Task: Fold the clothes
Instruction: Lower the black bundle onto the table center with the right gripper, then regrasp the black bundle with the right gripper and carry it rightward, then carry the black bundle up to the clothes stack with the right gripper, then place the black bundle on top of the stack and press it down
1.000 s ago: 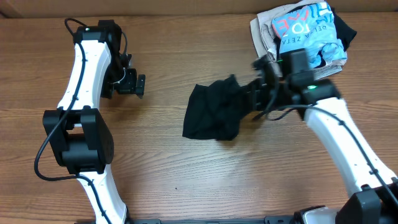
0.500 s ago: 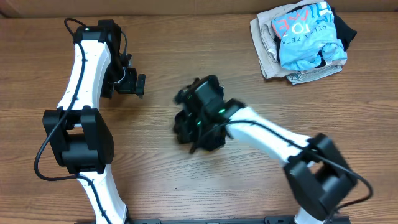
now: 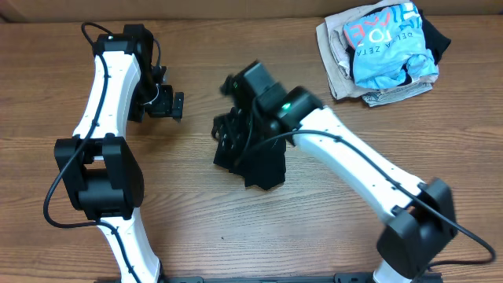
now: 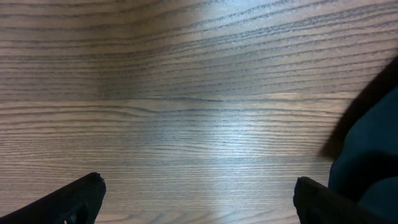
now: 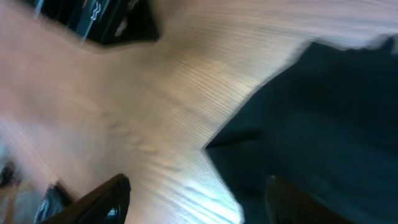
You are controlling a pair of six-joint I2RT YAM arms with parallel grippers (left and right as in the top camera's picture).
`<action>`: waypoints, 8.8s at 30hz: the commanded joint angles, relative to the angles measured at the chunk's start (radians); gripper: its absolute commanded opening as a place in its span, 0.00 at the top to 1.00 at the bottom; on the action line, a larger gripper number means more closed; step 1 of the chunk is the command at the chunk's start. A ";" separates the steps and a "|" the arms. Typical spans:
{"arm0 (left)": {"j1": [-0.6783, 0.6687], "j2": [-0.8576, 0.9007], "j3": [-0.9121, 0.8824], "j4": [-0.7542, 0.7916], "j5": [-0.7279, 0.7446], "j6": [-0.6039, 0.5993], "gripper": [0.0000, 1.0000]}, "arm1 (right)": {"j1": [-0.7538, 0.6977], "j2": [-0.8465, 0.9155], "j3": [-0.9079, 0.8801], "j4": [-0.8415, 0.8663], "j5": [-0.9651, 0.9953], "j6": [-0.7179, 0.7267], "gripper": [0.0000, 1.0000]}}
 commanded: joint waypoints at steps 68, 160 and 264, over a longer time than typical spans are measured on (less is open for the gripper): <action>0.003 -0.006 -0.006 0.038 0.008 0.040 0.00 | -0.273 0.097 -0.427 0.268 0.902 0.037 0.00; 0.003 -0.006 -0.006 -0.023 0.009 0.043 0.00 | -0.434 -0.122 -0.624 0.307 0.340 0.877 0.01; 0.002 -0.005 -0.006 0.054 0.065 0.040 0.00 | -0.962 -0.096 -0.100 0.523 -0.202 -0.012 0.24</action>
